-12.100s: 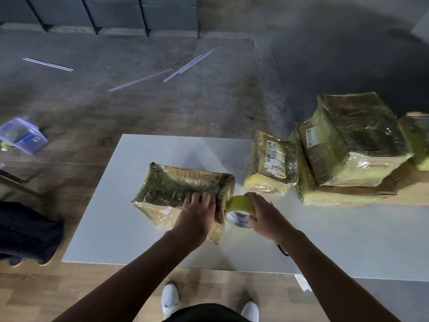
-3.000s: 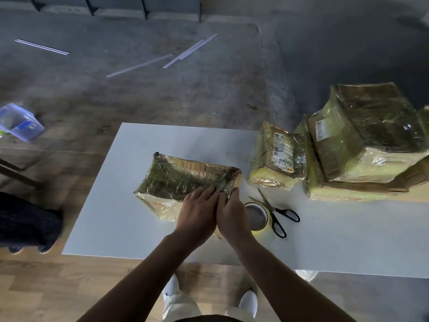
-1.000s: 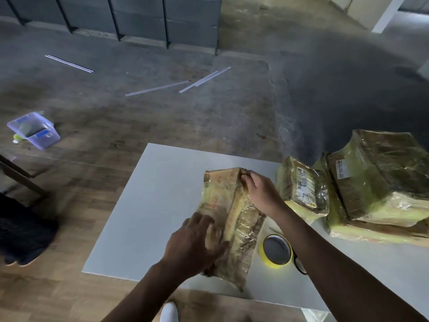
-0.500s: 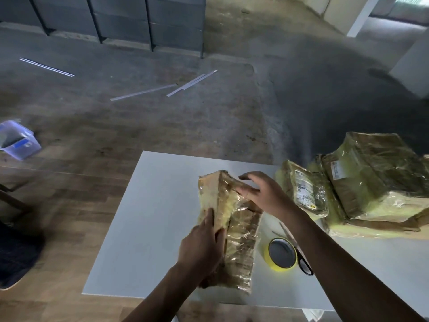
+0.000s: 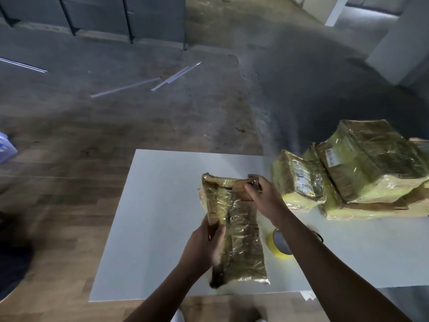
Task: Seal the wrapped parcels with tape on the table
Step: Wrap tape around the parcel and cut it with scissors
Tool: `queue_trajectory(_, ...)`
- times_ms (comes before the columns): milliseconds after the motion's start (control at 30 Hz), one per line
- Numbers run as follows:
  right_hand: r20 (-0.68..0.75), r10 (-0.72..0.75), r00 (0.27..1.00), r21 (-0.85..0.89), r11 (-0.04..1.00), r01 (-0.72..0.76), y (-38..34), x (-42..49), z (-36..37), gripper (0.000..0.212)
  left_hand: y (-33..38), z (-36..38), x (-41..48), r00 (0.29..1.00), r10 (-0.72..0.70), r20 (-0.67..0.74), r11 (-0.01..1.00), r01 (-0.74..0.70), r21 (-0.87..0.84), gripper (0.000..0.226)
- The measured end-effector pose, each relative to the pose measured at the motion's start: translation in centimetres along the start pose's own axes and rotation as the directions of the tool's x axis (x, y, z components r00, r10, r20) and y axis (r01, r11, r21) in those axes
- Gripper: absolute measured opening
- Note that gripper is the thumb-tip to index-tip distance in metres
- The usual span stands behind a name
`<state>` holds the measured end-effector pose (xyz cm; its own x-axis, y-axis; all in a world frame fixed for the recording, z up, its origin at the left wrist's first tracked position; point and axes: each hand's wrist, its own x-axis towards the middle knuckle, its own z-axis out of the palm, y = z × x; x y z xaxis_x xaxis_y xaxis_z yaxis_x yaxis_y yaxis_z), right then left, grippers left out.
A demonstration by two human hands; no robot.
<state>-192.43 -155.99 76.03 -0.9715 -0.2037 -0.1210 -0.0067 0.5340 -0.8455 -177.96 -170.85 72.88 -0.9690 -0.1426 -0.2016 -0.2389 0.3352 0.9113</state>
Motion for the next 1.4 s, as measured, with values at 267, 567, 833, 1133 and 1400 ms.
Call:
queue_trajectory(267,-0.018,0.025,1.000,0.031,0.999,-0.024,0.3,-0.7,-0.2,0.035,2.3,-2.4,3.9,0.983,-0.181,-0.018,0.980,0.179,-0.088,0.039)
queue_trajectory(567,0.118,0.118,0.986,-0.012,0.993,-0.117,1.8,-0.8,-2.1,0.027,3.8,-1.5,6.5,0.986,-0.159,-0.040,0.938,0.163,0.306,0.044)
queue_trajectory(833,0.197,0.149,0.969,0.060,0.985,-0.163,6.2,-1.3,-5.1,0.033,6.5,3.9,5.2,0.985,0.111,-0.136,0.555,0.052,0.830,0.058)
queue_trajectory(1133,0.144,0.217,0.965,-0.181,0.965,-0.190,12.8,-2.2,-8.3,0.022,9.0,13.0,3.9,0.954,0.301,0.008,0.797,-0.256,0.547,0.029)
queue_trajectory(1400,0.038,0.381,0.924,-0.576,0.764,-0.291,17.1,-4.3,-9.4,0.046,9.4,16.5,4.7,1.000,-0.010,-0.017,0.912,0.016,0.410,0.016)
